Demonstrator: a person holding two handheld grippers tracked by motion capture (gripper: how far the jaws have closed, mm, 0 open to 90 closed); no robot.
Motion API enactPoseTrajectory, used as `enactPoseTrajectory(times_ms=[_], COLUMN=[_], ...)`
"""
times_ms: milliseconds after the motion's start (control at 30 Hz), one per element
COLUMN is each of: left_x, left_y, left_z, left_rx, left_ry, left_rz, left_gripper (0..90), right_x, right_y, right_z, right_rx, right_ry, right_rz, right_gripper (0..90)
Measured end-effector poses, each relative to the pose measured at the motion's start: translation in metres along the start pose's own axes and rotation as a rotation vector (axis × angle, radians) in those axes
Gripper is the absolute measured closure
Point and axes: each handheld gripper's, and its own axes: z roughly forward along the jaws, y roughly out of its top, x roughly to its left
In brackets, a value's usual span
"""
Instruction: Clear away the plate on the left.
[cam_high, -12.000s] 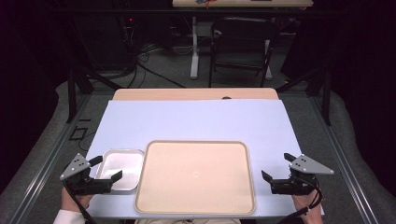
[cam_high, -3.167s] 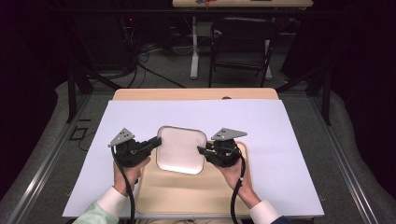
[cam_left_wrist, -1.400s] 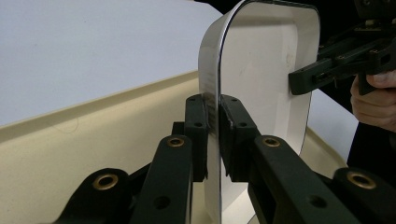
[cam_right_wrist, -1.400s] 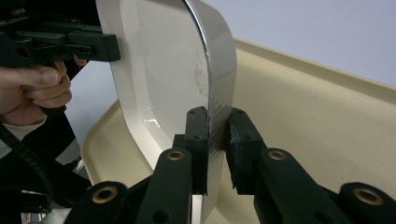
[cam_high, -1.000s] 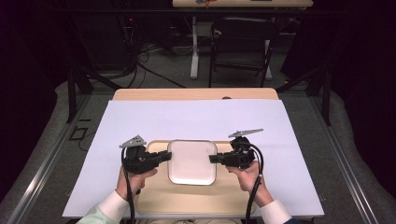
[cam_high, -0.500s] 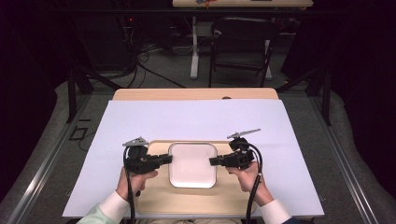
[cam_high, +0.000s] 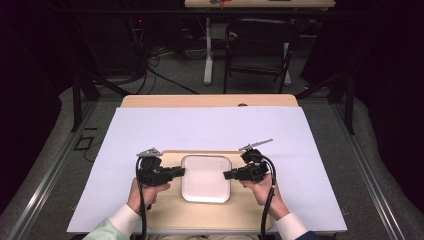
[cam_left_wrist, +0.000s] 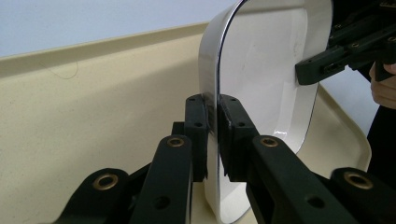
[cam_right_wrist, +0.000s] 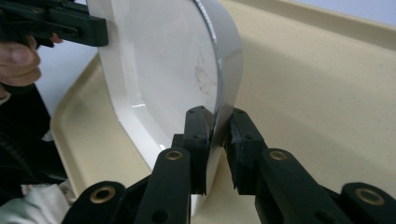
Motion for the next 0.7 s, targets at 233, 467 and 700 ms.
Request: enactPoseTrajectory(times_ms=[233, 467, 700], left_x=[0.001, 0.004, 0.004], left_y=[0.000, 0.000, 0.000], left_z=[0.002, 0.005, 0.007], left_rx=[0.000, 0.001, 0.004], left_ry=[0.018, 0.027, 0.044], left_rz=[0.018, 0.018, 0.031], left_gripper=[82.4, 82.0, 81.5], right_x=[0.003, 0.007, 0.006], right_y=[0.002, 0.003, 0.003], right_z=[0.003, 0.008, 0.011], right_rx=[0.006, 0.019, 0.023], right_ry=[-0.058, -0.121, -0.130], right_rz=[-0.061, -0.130, -0.150], right_gripper=[77.4, 75.2, 72.9])
